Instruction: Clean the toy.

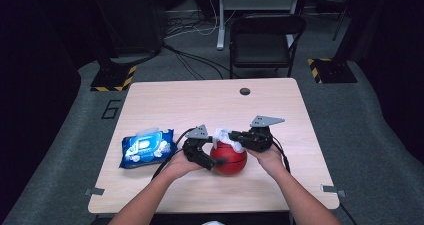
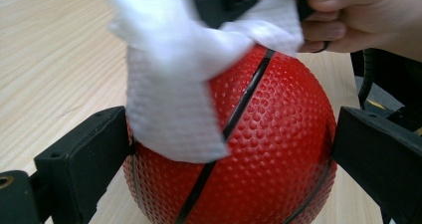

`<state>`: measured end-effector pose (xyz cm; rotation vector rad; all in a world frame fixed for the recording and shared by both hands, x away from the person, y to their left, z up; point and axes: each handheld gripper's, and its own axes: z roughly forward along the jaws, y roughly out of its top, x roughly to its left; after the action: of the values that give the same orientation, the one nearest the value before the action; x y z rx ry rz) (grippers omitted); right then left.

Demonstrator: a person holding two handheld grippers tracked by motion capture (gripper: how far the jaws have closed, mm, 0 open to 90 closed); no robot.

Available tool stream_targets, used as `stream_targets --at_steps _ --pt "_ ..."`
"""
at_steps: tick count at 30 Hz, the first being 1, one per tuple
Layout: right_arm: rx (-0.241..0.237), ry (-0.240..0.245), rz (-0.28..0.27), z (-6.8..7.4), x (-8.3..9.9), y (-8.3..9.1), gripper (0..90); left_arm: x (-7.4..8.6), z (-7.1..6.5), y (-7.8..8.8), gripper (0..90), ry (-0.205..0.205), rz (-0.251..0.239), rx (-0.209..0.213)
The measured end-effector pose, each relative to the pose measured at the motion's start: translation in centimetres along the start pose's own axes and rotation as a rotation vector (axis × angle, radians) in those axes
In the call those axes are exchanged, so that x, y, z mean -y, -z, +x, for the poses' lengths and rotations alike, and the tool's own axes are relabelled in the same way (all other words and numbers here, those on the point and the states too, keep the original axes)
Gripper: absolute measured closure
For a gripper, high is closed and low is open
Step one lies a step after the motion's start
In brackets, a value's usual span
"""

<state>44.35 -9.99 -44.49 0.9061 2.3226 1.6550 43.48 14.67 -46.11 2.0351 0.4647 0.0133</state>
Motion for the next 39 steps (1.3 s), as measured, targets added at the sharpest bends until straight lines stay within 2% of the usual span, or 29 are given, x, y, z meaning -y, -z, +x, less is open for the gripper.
stream_targets --at_steps 2,4,8,9,13,15,17,20,24,27,28,30,32,33,39 --pt "0.011 -0.008 0.008 -0.4 0.0 -0.2 84.6 0.0 -0.1 0.0 1.9 -0.002 -0.001 0.000" --pt "0.035 -0.050 0.036 -1.6 0.3 -0.6 84.6 -0.1 -0.1 -0.1 2.0 -0.006 -0.003 -0.001" --pt "0.063 -0.075 0.055 -2.3 0.9 -0.6 84.7 -0.1 -0.1 -0.1 2.1 -0.005 -0.004 -0.001" --pt "0.090 -0.094 0.079 -2.8 1.4 -0.6 84.8 -0.1 -0.1 -0.1 2.0 -0.004 -0.004 -0.001" --pt "0.114 -0.118 0.111 -3.4 2.4 -0.6 84.7 -0.1 -0.1 -0.1 2.1 0.000 0.000 -0.005" --pt "0.112 -0.127 0.109 -3.5 2.6 -0.5 84.8 -0.1 0.0 -0.1 2.2 -0.001 0.001 -0.002" --pt "0.098 -0.147 0.064 -3.2 2.5 0.1 85.0 -0.1 0.0 -0.1 2.2 0.001 0.000 -0.005" --pt "0.074 -0.134 0.013 -2.6 2.1 0.8 84.9 -0.1 0.0 0.0 2.2 0.003 0.001 -0.003" --pt "0.039 -0.064 -0.030 -0.8 1.5 1.7 85.0 -0.1 0.0 0.0 2.2 0.000 0.002 -0.001" --pt "0.007 -0.031 -0.057 0.2 1.5 2.3 84.8 -0.1 0.0 0.0 2.2 0.003 0.003 -0.002" --pt "0.007 -0.031 -0.057 0.2 1.5 2.3 84.8 -0.1 0.0 0.0 2.2 0.003 0.003 -0.002" --pt "-0.048 -0.003 -0.067 1.1 1.5 3.1 84.8 -0.1 0.1 0.0 2.2 0.010 0.001 0.000" --pt "-0.067 0.011 -0.066 1.5 1.6 3.2 84.8 0.0 0.2 0.0 2.2 0.012 -0.002 0.001" --pt "-0.101 0.042 -0.052 2.3 1.8 3.5 84.8 0.0 0.2 0.0 2.2 0.015 -0.002 0.003" --pt "-0.148 0.065 -0.027 3.2 2.9 4.1 85.0 -0.1 0.1 -0.1 2.2 0.011 0.001 0.002"
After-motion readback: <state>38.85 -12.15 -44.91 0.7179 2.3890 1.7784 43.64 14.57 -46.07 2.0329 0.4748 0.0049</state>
